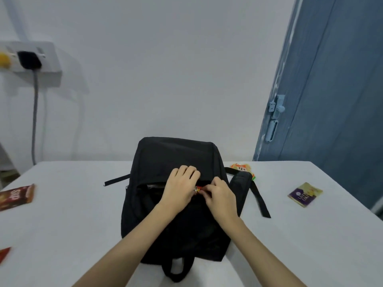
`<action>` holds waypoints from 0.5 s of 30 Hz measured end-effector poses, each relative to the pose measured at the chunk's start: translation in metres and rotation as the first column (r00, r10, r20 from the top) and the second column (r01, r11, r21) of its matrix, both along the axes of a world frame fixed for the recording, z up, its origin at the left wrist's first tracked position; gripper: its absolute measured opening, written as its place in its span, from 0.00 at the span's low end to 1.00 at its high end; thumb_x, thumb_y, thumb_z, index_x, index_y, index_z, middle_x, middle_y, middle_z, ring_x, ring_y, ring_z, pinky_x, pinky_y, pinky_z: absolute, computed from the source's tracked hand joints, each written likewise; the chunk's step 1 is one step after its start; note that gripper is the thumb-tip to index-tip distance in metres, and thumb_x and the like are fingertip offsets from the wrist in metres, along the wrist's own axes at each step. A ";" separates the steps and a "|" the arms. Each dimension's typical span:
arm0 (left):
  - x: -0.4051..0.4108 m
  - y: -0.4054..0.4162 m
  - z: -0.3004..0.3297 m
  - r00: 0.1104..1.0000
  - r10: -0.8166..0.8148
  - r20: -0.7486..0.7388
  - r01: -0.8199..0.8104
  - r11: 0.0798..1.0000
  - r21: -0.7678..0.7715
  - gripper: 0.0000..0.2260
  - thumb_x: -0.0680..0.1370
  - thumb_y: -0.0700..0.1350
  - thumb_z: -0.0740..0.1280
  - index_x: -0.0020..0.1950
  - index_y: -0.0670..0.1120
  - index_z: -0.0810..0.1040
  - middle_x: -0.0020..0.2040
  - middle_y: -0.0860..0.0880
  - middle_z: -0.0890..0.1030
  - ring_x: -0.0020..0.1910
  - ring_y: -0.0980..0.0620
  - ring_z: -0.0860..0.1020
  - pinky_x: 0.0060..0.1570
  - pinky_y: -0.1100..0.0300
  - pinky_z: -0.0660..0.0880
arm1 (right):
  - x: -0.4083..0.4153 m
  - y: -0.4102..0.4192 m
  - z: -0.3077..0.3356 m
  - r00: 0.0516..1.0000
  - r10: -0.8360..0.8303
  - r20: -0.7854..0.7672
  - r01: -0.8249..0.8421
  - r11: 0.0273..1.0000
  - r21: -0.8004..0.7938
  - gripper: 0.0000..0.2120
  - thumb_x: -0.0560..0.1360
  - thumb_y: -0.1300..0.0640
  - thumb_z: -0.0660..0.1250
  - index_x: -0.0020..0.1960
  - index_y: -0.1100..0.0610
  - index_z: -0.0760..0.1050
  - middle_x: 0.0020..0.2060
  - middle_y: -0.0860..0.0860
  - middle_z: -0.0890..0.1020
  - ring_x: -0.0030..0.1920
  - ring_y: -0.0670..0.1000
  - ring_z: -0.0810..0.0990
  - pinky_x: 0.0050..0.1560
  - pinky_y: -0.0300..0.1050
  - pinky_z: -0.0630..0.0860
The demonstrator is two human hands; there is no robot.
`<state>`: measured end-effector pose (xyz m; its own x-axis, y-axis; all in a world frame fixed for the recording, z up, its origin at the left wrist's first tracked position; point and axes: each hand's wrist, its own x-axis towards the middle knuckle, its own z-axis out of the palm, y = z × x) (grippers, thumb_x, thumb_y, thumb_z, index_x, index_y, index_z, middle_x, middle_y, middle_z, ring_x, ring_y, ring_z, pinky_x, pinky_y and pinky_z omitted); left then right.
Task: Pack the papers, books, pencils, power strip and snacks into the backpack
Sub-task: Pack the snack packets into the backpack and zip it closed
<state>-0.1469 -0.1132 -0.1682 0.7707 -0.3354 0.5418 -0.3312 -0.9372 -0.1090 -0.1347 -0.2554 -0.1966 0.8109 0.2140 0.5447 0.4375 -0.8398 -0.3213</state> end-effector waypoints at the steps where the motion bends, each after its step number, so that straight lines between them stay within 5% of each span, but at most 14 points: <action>1: 0.004 -0.002 -0.002 1.000 0.001 0.013 -0.002 1.000 0.021 0.22 0.56 0.41 0.78 0.44 0.46 0.73 0.44 0.49 0.78 0.40 0.48 0.77 0.36 0.58 0.73 | 0.001 -0.007 0.001 0.997 0.030 -0.076 -0.024 0.997 0.080 0.06 0.73 0.53 0.70 0.45 0.55 0.83 0.39 0.48 0.73 0.41 0.48 0.74 0.36 0.38 0.69; 6: 0.015 -0.017 -0.007 1.000 -0.023 0.016 0.022 0.997 0.075 0.24 0.54 0.34 0.75 0.45 0.46 0.73 0.40 0.49 0.77 0.35 0.49 0.74 0.31 0.59 0.68 | -0.001 -0.043 0.005 0.981 0.119 -0.155 -0.019 0.846 0.532 0.03 0.73 0.60 0.69 0.45 0.56 0.82 0.40 0.48 0.80 0.40 0.42 0.77 0.42 0.29 0.71; 11: 0.024 -0.029 -0.009 0.991 0.035 -0.128 -0.016 0.989 0.145 0.18 0.46 0.35 0.77 0.27 0.47 0.72 0.26 0.52 0.73 0.23 0.51 0.72 0.23 0.64 0.58 | 0.011 -0.087 -0.015 0.933 -0.030 -0.359 0.246 0.782 0.573 0.04 0.74 0.60 0.67 0.44 0.58 0.81 0.41 0.52 0.82 0.41 0.48 0.78 0.39 0.31 0.71; 13: 0.024 -0.034 -0.005 0.967 0.113 -0.230 -0.076 0.984 0.164 0.13 0.55 0.37 0.77 0.31 0.47 0.76 0.31 0.52 0.78 0.30 0.51 0.78 0.26 0.64 0.63 | 0.013 -0.107 -0.022 0.908 -0.065 -0.415 0.308 0.773 0.554 0.04 0.75 0.61 0.66 0.45 0.58 0.80 0.41 0.52 0.81 0.41 0.48 0.77 0.39 0.32 0.69; 15: 0.028 -0.037 0.002 0.898 0.180 -0.401 -0.125 0.979 0.161 0.07 0.71 0.36 0.66 0.46 0.46 0.78 0.49 0.49 0.80 0.49 0.47 0.79 0.40 0.59 0.69 | 0.014 -0.130 -0.027 0.890 -0.106 -0.444 0.364 0.752 0.550 0.05 0.75 0.61 0.66 0.44 0.56 0.80 0.42 0.53 0.81 0.43 0.52 0.77 0.42 0.38 0.69</action>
<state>-0.1186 -0.1505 -0.1664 0.9625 -0.2405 0.1255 -0.2265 -0.9671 -0.1160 -0.1208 -0.3856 -0.2233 0.9495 -0.2794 0.1430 -0.0047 -0.4681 -0.8837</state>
